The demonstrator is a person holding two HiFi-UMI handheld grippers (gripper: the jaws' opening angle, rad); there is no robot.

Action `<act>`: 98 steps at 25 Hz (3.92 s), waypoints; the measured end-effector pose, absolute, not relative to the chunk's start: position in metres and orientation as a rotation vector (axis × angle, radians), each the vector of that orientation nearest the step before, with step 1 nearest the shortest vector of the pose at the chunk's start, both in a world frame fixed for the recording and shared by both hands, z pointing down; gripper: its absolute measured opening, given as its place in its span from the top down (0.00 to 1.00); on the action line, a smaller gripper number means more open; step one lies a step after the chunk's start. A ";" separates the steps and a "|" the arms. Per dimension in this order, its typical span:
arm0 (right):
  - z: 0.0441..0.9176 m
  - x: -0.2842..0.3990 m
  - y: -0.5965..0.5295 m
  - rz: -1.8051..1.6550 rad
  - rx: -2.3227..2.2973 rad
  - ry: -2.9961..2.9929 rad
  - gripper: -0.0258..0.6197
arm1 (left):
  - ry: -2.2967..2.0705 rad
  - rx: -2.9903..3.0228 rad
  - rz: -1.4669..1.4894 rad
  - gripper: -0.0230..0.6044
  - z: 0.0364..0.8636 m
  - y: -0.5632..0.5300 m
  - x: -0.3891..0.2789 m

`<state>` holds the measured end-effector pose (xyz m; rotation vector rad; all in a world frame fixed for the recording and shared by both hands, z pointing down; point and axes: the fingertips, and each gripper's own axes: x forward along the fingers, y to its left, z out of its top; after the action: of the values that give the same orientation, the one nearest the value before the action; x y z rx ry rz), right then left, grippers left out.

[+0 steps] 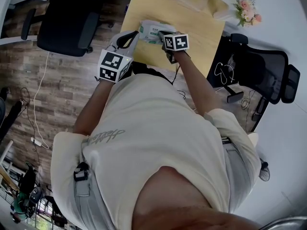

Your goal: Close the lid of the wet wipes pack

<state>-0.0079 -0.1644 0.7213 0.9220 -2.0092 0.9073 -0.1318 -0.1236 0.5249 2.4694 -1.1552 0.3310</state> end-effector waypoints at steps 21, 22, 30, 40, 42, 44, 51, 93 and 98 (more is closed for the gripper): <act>0.717 -0.001 -0.156 0.774 0.943 -2.064 0.96 | -1.158 2.485 0.332 0.94 0.521 -0.140 -0.128; 0.713 0.001 -0.152 0.771 0.942 -2.081 0.96 | -1.155 2.493 0.332 0.94 0.519 -0.141 -0.126; 0.657 0.015 -0.144 0.698 0.970 -2.226 0.96 | -1.173 2.581 0.344 0.94 0.490 -0.169 -0.128; 0.564 0.020 -0.153 0.575 1.166 -2.432 0.96 | -1.217 2.606 0.299 0.94 0.459 -0.184 -0.137; 0.545 0.019 -0.156 0.517 1.165 -2.464 0.96 | -1.231 2.601 0.261 0.94 0.449 -0.186 -0.140; 0.526 0.017 -0.158 0.478 1.169 -2.494 0.96 | -1.241 2.599 0.215 0.94 0.436 -0.185 -0.143; 0.460 0.009 -0.170 0.394 1.201 -2.613 0.96 | -1.268 2.640 0.093 0.94 0.390 -0.188 -0.145; 0.322 -0.008 -0.169 0.103 1.281 -2.811 0.96 | -1.373 2.768 -0.050 0.94 0.316 -0.191 -0.141; 0.329 -0.009 -0.169 0.115 1.277 -2.788 0.96 | -1.372 2.742 -0.038 0.94 0.327 -0.189 -0.143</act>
<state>-0.0087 -0.1686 0.3287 1.2766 -2.7880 0.1153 -0.1434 -0.1888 0.3271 2.7418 -1.3722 -0.0384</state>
